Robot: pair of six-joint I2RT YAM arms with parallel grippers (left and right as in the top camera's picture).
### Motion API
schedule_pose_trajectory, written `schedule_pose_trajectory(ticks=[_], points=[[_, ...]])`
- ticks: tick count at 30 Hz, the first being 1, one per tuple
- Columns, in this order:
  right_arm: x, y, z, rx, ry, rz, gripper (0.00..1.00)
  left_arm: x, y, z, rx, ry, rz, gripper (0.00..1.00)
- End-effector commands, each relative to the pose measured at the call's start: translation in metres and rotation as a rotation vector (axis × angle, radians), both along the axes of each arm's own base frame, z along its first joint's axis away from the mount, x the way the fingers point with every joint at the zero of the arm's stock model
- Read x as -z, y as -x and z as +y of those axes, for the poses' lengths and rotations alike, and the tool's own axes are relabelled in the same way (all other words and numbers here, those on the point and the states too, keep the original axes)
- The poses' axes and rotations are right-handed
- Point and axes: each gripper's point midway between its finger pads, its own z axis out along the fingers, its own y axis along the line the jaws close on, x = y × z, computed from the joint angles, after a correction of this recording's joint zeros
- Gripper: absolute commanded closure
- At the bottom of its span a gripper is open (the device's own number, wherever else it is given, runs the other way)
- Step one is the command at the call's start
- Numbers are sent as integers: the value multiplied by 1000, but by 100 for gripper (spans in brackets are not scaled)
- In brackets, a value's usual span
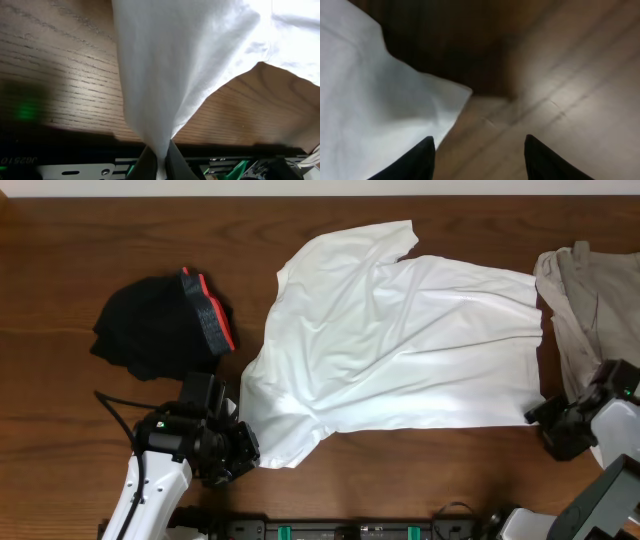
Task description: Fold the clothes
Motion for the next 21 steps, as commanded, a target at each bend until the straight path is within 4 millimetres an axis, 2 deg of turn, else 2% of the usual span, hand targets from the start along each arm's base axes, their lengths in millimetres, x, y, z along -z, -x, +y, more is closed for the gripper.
schedule_pose_trajectory(ticks=[1, 6, 10, 13, 17, 21], points=[[10, -1, 5, 48, -25, -28, 46, -6, -5, -2, -14, 13, -15, 94], [12, -6, 1, 61, -9, -58, 59, -6, -5, -2, 10, 13, -25, 94], [9, -17, -5, 58, 13, -102, 80, -6, -5, -2, 13, 13, -26, 94], [8, -18, -5, 58, 11, -103, 96, -6, -5, -2, 27, 13, -32, 94], [7, -15, -3, 43, 3, -87, 99, -6, -5, -2, 28, 13, -32, 94], [-9, -17, -6, 16, 13, -82, 99, -6, -5, -2, 55, 13, -44, 94]])
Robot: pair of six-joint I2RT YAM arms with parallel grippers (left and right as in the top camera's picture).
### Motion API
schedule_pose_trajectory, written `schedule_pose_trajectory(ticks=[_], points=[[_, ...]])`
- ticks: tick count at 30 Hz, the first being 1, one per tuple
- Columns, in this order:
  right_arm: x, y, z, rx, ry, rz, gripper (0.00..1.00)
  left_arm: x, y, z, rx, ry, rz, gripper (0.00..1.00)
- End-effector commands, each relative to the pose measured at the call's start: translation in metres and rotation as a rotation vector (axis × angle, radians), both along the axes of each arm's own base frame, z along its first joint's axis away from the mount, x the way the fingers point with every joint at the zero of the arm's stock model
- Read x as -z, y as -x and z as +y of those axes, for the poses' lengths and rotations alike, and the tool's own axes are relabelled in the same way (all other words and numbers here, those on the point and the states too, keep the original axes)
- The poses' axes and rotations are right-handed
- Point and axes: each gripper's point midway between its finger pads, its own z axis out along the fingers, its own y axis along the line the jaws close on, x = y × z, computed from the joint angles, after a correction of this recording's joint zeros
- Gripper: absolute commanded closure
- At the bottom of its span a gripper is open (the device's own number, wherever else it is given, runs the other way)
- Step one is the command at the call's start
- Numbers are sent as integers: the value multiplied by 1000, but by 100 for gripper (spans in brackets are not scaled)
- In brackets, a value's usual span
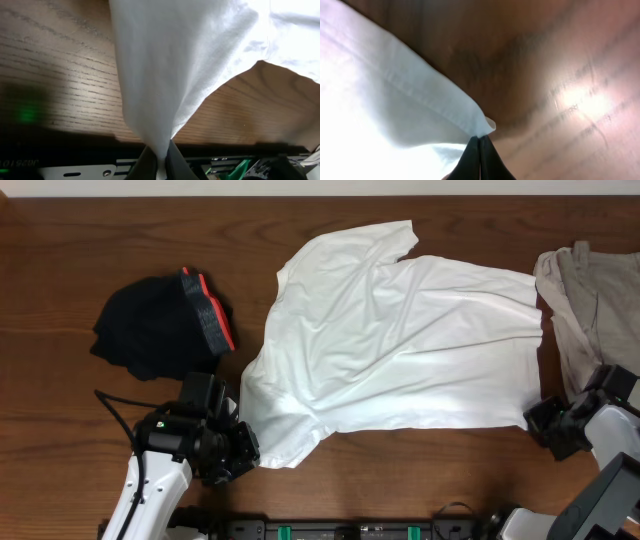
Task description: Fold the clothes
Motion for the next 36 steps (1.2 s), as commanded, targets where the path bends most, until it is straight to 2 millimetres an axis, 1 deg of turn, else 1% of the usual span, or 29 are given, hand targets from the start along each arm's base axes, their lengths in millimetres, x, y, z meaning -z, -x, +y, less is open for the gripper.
schedule_pose_trajectory(ticks=[1, 3, 7, 8, 10, 12, 15, 18, 20, 22, 25, 27, 31, 33, 34, 36], points=[[-21, -12, -14, -25, 55, -37, 99, -6, -5, -2, 35, 12, -36, 94], [-29, -11, -17, -23, 68, -23, 99, -6, -5, -2, 35, 12, -36, 94], [-30, -4, -14, -23, 50, 14, 98, -6, -5, -1, 35, 5, -37, 94], [-30, -3, -13, -23, 48, 17, 87, -6, -5, -1, 35, 5, -37, 94], [-29, -2, -13, -23, 46, 18, 53, -6, -5, -1, 35, 6, -37, 94], [-28, -1, -12, -23, 44, 22, 44, -6, -5, -1, 35, 6, -36, 94], [-21, 2, -14, -9, 60, 31, 41, -6, -5, -1, 35, 6, -36, 94], [-9, 3, -14, 35, 64, 28, 43, -6, -5, -1, 35, 6, -36, 94], [-2, 0, -14, 43, 65, 8, 47, -6, -5, -1, 35, 6, -36, 94], [4, -1, -11, 58, 48, -2, 54, -6, -5, -1, 35, 6, -36, 94], [9, -1, -11, 74, 38, 4, 56, -6, -5, -1, 34, 6, -36, 94], [12, -2, -11, 74, 37, 6, 60, -6, -5, -1, 34, 6, -36, 94], [13, -6, -15, 74, 47, -9, 76, -6, -5, -1, 35, 6, -36, 94], [12, -13, -20, 73, 66, -39, 93, -6, -5, -1, 35, 6, -36, 94], [11, -16, -20, 73, 69, -48, 99, -6, -5, -1, 35, 6, -37, 94], [8, -21, -17, 55, 49, -73, 99, -6, -5, -1, 35, 6, -36, 94]])
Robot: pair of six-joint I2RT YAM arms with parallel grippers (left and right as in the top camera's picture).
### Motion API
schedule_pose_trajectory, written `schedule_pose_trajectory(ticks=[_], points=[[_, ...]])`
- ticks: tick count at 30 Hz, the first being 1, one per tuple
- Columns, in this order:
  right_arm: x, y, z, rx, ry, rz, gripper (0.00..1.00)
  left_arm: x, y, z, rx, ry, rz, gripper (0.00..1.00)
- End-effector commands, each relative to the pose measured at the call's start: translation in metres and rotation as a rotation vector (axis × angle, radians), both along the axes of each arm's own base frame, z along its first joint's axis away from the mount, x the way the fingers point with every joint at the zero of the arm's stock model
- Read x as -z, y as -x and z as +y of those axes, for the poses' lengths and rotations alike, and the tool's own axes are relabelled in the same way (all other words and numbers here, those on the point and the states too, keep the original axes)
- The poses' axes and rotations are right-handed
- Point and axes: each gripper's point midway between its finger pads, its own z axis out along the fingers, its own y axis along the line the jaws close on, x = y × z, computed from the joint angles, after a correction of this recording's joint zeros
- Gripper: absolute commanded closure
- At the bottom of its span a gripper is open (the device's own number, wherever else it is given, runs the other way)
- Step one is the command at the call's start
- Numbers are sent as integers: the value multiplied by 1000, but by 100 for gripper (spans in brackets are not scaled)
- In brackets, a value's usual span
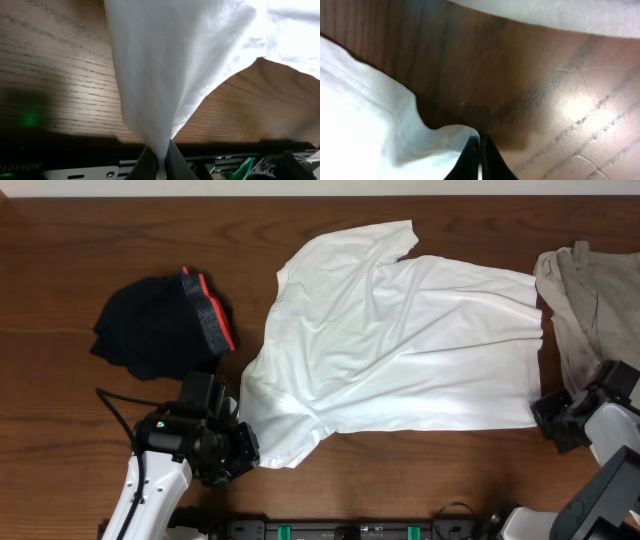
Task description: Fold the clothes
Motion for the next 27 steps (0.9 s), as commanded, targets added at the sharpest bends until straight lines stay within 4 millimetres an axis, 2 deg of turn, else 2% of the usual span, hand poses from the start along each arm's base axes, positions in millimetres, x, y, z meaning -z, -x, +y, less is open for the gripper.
schedule_pose_trajectory(ticks=[1, 3, 6, 11, 14, 17, 21, 27], points=[[3, -2, 7, -24, -44, -13, 99, -6, -5, -1, 4, 7, -23, 94], [-6, -5, 9, -32, -56, -26, 99, -6, -5, -1, 4, 8, -23, 94], [-31, -7, 7, -32, -49, -32, 99, -8, -4, -6, 6, 38, -20, 94], [-100, -6, 0, -45, 15, -57, 99, -23, 4, -27, 15, 184, 4, 94], [-144, 6, -13, -19, 124, -34, 99, -29, 16, -31, 3, 219, 46, 94], [-174, 20, -24, 8, 222, -16, 99, -33, 28, -29, -5, 217, 61, 94], [-192, 28, -24, 2, 267, -23, 99, -40, 42, -26, -16, 219, 51, 94], [-193, 33, -19, -6, 257, -14, 99, -52, 49, -26, -16, 241, -13, 94]])
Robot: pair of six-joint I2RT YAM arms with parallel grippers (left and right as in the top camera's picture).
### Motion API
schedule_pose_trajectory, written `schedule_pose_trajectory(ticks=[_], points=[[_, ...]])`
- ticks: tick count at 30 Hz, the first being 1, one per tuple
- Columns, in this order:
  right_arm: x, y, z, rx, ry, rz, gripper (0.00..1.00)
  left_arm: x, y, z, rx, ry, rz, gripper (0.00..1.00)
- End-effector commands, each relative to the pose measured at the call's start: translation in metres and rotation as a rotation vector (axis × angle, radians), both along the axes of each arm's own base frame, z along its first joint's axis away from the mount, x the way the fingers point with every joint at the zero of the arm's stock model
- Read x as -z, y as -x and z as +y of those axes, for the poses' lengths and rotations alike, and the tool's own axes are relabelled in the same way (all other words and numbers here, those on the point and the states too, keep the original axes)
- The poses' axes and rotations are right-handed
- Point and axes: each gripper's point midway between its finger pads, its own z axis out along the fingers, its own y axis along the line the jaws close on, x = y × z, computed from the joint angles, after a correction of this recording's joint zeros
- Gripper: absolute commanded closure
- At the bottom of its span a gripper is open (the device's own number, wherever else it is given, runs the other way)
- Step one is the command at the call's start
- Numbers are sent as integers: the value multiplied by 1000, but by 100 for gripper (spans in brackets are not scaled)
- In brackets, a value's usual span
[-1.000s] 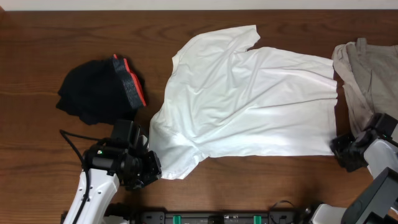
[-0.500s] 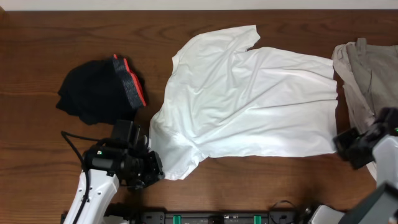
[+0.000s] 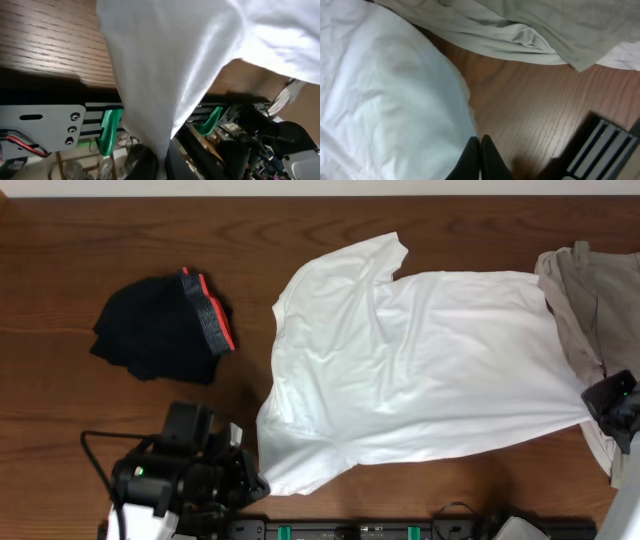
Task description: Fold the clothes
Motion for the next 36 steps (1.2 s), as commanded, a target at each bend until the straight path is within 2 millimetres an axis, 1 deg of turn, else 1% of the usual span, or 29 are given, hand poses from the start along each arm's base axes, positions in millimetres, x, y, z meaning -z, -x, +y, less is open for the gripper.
schedule_pose_trajectory(ticks=[1, 4, 9, 12, 15, 19, 22, 25, 28, 30, 36], points=[[-6, 2, -5, -15, 31, 6, 99, -16, -6, -4, -11, 34, -64, 94], [-6, -5, 1, -56, 6, -25, 99, -28, -22, -6, 8, 49, -160, 94], [-4, -25, 1, -91, -21, -82, 99, -56, -70, -15, 17, 85, -385, 94], [3, -38, -2, -101, -46, -91, 99, -69, -101, -21, 20, 110, -489, 94], [17, -52, -5, -109, -87, -92, 99, -77, -129, -28, 26, 136, -564, 94], [35, -73, -10, -124, -131, -103, 99, -77, -164, -35, 29, 148, -621, 94], [46, -87, -15, -115, -151, -122, 99, -77, -188, -39, 33, 151, -647, 94], [54, -99, -17, -117, -180, -147, 99, -75, -212, -43, 44, 151, -674, 94], [63, -109, -22, -102, -190, -158, 99, -68, -229, -45, 59, 137, -673, 94], [69, -113, -25, -99, -192, -157, 99, -58, -240, -47, 79, 122, -671, 94], [75, -123, -32, -92, -180, -176, 99, -39, -266, -51, 82, 123, -682, 94]])
